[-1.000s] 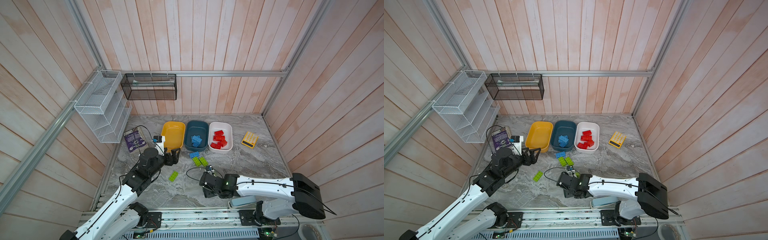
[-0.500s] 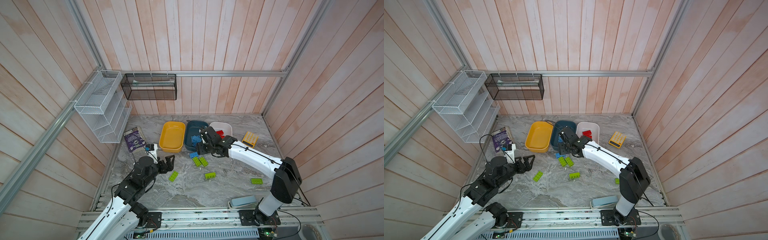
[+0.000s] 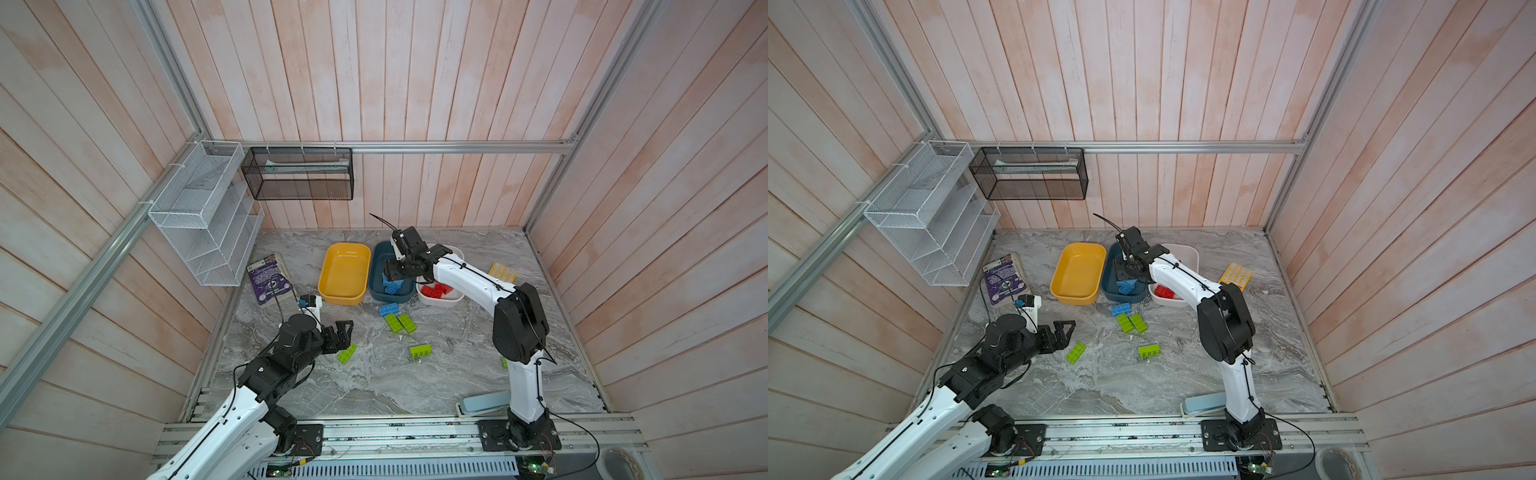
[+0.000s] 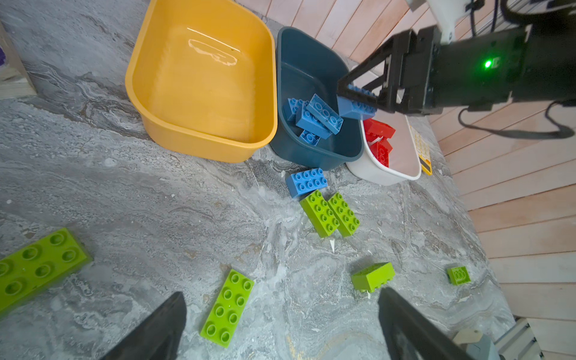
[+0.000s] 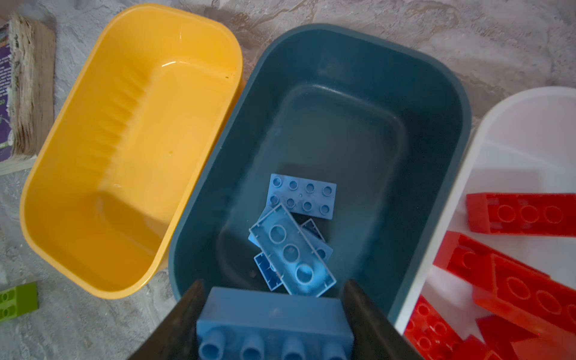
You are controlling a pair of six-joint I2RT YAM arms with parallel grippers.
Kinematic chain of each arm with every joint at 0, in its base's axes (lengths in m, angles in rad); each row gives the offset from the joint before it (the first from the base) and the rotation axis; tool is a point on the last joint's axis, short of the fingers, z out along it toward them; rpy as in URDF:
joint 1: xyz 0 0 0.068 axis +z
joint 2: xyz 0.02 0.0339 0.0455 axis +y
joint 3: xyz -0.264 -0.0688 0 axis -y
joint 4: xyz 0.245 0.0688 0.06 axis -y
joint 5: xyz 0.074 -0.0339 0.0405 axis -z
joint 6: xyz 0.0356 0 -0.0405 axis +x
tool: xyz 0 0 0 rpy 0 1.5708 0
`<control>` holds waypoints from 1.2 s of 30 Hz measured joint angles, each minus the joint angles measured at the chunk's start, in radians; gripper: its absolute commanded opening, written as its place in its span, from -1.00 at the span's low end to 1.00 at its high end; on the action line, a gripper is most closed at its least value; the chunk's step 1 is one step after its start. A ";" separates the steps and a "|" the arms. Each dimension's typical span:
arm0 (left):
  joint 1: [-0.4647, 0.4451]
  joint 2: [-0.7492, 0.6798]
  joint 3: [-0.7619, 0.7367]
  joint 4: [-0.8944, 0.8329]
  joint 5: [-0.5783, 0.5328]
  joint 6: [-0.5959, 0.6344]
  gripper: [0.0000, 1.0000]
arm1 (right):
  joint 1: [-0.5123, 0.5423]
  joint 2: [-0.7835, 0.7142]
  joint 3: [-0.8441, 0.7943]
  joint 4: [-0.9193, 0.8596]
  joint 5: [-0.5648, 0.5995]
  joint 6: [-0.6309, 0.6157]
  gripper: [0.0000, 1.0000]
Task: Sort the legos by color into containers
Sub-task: 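Carry the blue brick with the right gripper and drop it in the teal bin, then lower the left gripper onto the blue brick beside the green bricks and grasp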
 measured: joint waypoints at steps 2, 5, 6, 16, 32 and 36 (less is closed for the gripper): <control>-0.006 0.015 -0.002 0.003 0.002 -0.005 0.93 | -0.015 0.009 0.031 -0.005 -0.006 -0.007 0.59; -0.025 0.049 -0.002 0.014 -0.001 -0.007 0.93 | -0.032 0.010 0.069 -0.005 -0.013 -0.014 0.74; -0.034 0.063 -0.002 0.020 -0.005 -0.008 0.93 | -0.036 0.010 0.076 -0.001 -0.014 -0.016 0.76; -0.134 0.316 0.034 0.100 -0.060 -0.018 0.92 | -0.043 -0.182 -0.128 0.057 -0.034 -0.015 0.77; -0.209 0.897 0.395 0.238 -0.136 -0.035 0.94 | -0.043 -0.878 -0.831 0.275 -0.008 0.056 0.86; -0.233 0.992 0.458 0.245 -0.186 -0.072 0.95 | -0.043 -0.973 -0.919 0.293 0.011 0.069 0.90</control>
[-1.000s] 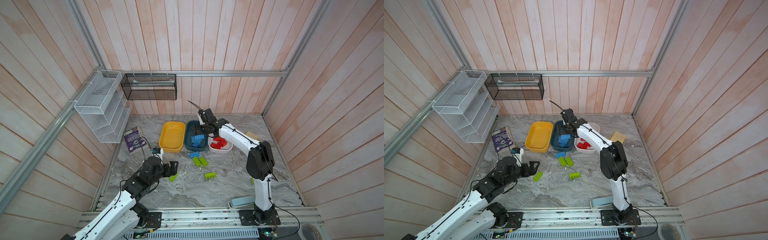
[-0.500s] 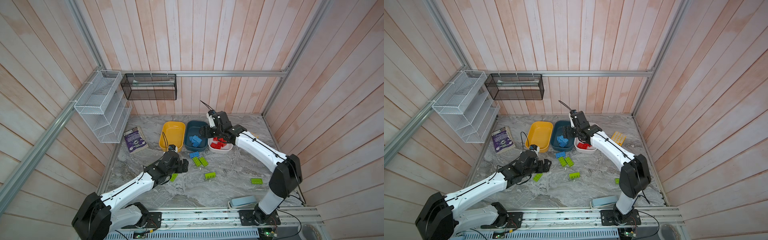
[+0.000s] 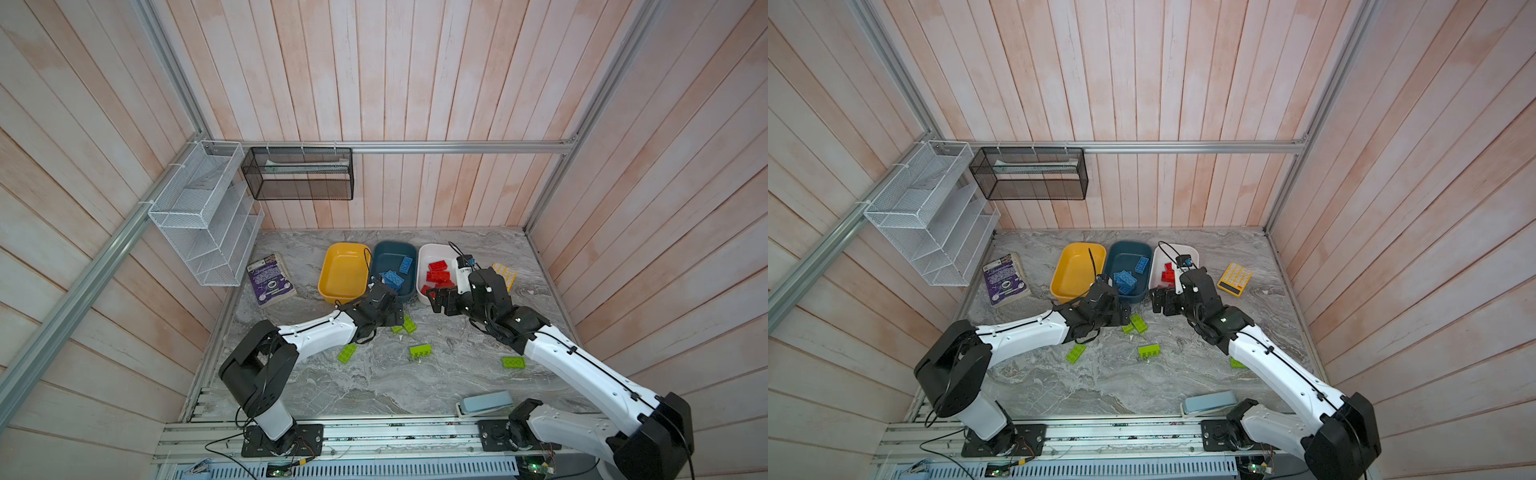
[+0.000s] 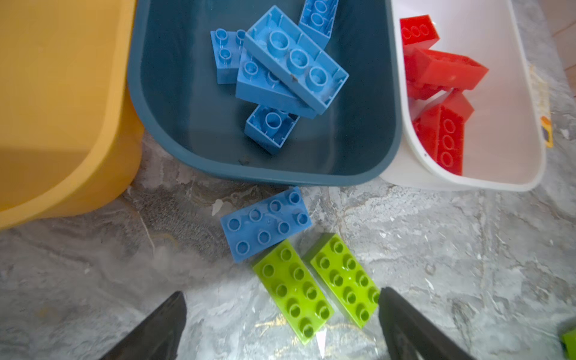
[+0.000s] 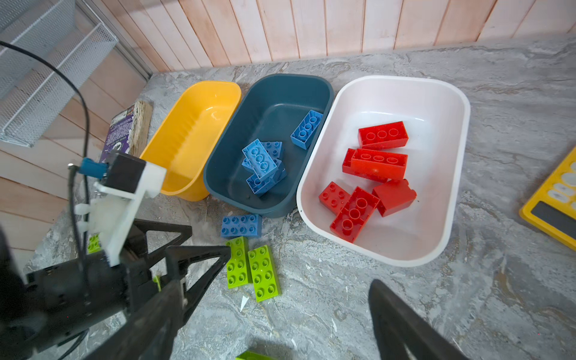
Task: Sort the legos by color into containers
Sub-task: 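Lower the left gripper onto the blue brick beside the green bricks and grasp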
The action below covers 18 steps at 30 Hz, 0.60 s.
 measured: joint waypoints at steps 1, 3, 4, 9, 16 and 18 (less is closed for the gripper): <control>-0.004 0.024 0.013 0.000 -0.010 -0.008 0.95 | 0.000 -0.013 -0.010 0.003 0.003 0.003 0.90; -0.010 0.072 0.039 -0.003 -0.029 -0.024 0.95 | 0.000 -0.039 -0.023 0.002 0.011 0.006 0.91; -0.010 0.090 0.049 -0.005 -0.038 -0.029 0.94 | 0.000 -0.045 -0.024 0.002 0.013 0.006 0.91; -0.012 0.161 0.085 -0.013 -0.078 -0.056 0.94 | 0.000 -0.075 -0.029 0.007 0.014 0.005 0.92; -0.018 0.236 0.156 -0.037 -0.129 -0.069 0.93 | 0.000 -0.070 -0.058 0.017 0.013 -0.014 0.91; -0.019 0.253 0.168 -0.040 -0.136 -0.072 0.90 | 0.000 -0.068 -0.063 0.017 0.013 -0.018 0.91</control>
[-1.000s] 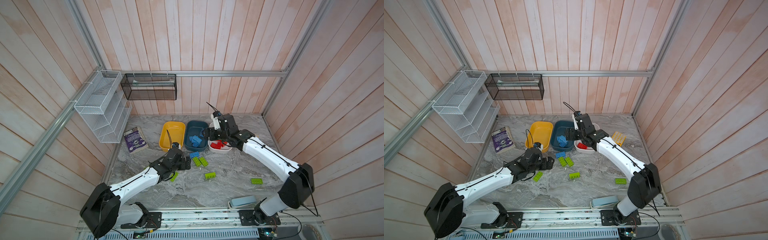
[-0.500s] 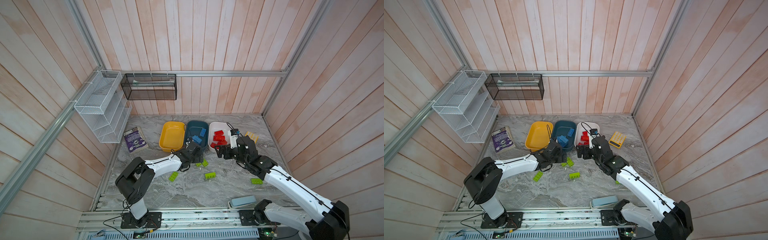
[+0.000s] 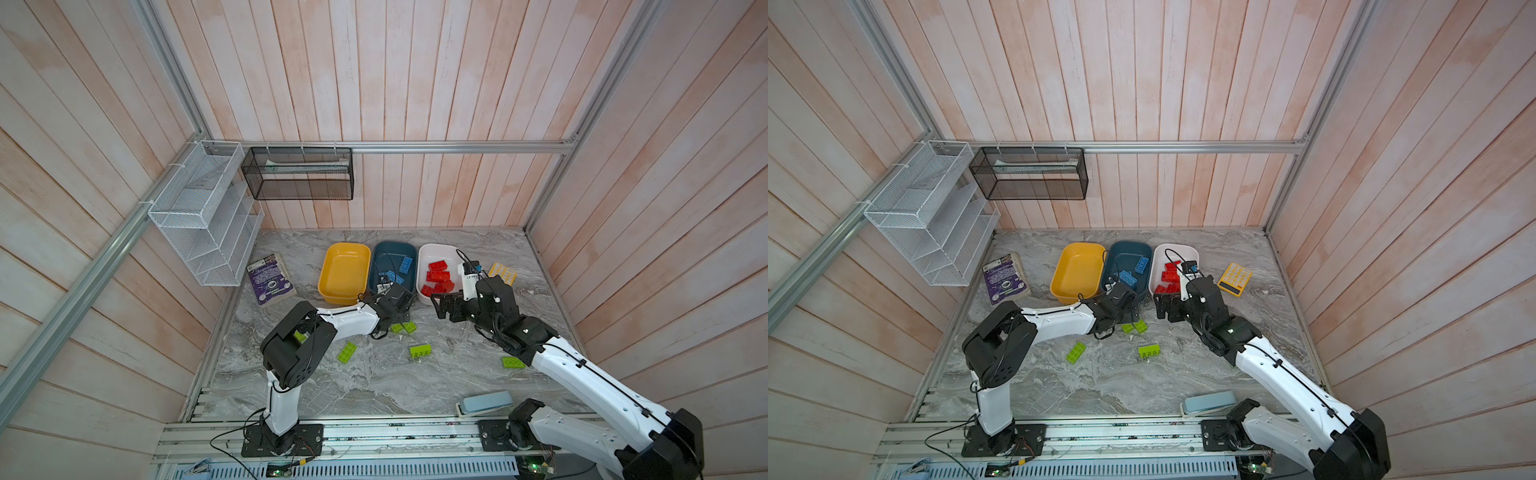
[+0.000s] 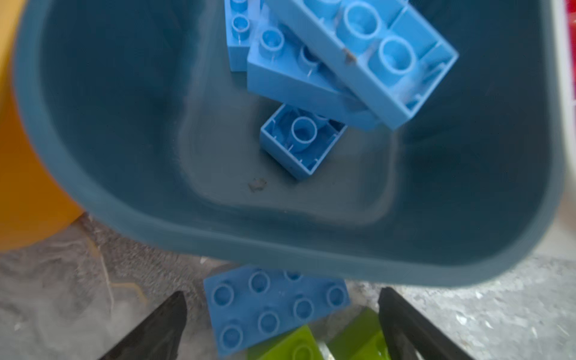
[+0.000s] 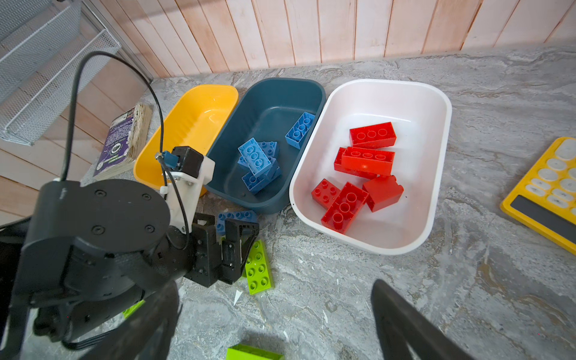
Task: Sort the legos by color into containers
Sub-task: 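Lower the left gripper onto the blue brick beside the green bricks and grasp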
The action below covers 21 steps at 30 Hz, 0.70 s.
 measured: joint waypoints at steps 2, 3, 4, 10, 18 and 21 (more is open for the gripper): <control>-0.001 0.014 0.008 -0.006 -0.008 -0.003 0.83 | 0.000 -0.002 -0.006 0.001 0.000 -0.001 0.90; -0.001 0.018 0.011 -0.008 -0.014 -0.003 0.78 | 0.000 -0.003 -0.010 0.001 0.000 -0.002 0.90; -0.001 0.019 0.012 -0.009 -0.016 -0.005 0.75 | 0.000 -0.005 -0.012 0.000 0.000 -0.003 0.90; -0.007 0.019 0.012 -0.021 -0.021 -0.014 0.53 | 0.000 -0.008 -0.015 0.004 -0.004 -0.007 0.89; -0.026 -0.025 -0.041 -0.024 -0.023 -0.011 0.37 | 0.000 -0.009 -0.022 0.007 -0.012 -0.007 0.89; -0.036 -0.070 -0.080 -0.024 -0.021 -0.008 0.35 | 0.000 -0.009 -0.022 0.007 -0.015 -0.007 0.88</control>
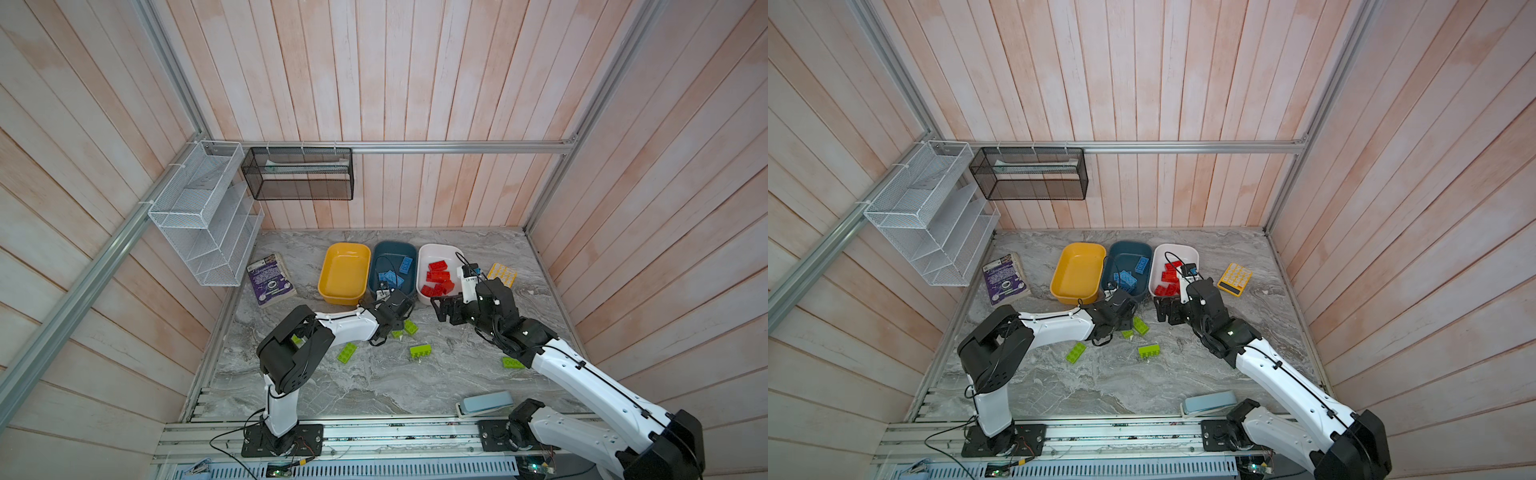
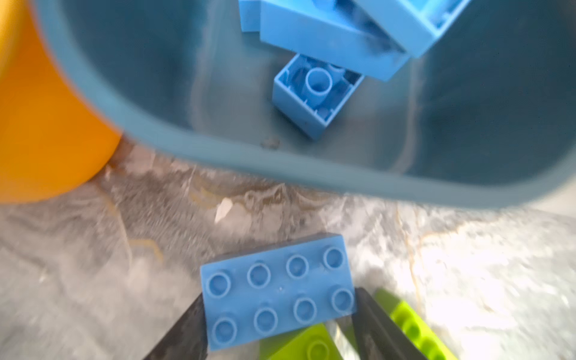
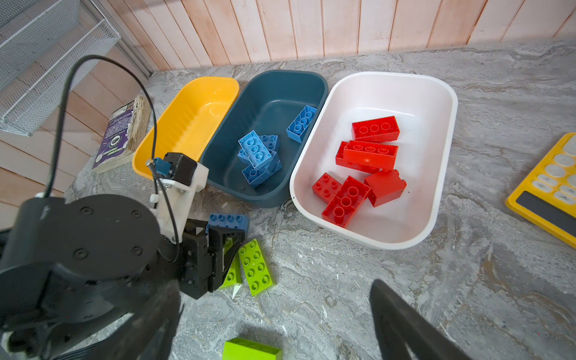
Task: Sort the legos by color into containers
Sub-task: 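Lower the left gripper onto the blue brick beside the green bricks and grasp, then lift the blue brick into the teal bin and open the left gripper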
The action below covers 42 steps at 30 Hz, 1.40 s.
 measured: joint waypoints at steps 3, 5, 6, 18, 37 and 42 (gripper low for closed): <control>-0.007 -0.055 -0.027 -0.003 0.000 0.002 0.35 | 0.000 0.000 0.000 0.000 -0.004 0.000 0.88; -0.009 -0.096 -0.037 -0.010 0.001 0.007 0.35 | 0.000 -0.001 -0.002 -0.001 -0.006 0.000 0.88; -0.011 -0.117 -0.039 -0.018 0.002 0.009 0.35 | 0.000 -0.002 -0.004 0.000 -0.007 0.000 0.87; 0.061 -0.128 0.200 -0.089 0.027 0.164 0.35 | 0.000 -0.056 -0.060 -0.001 -0.011 0.024 0.87; 0.218 0.264 0.694 -0.198 0.185 0.294 0.60 | 0.001 -0.085 -0.124 -0.051 -0.032 0.064 0.86; 0.226 0.259 0.699 -0.208 0.196 0.314 0.80 | 0.011 -0.042 -0.124 -0.064 -0.051 0.060 0.82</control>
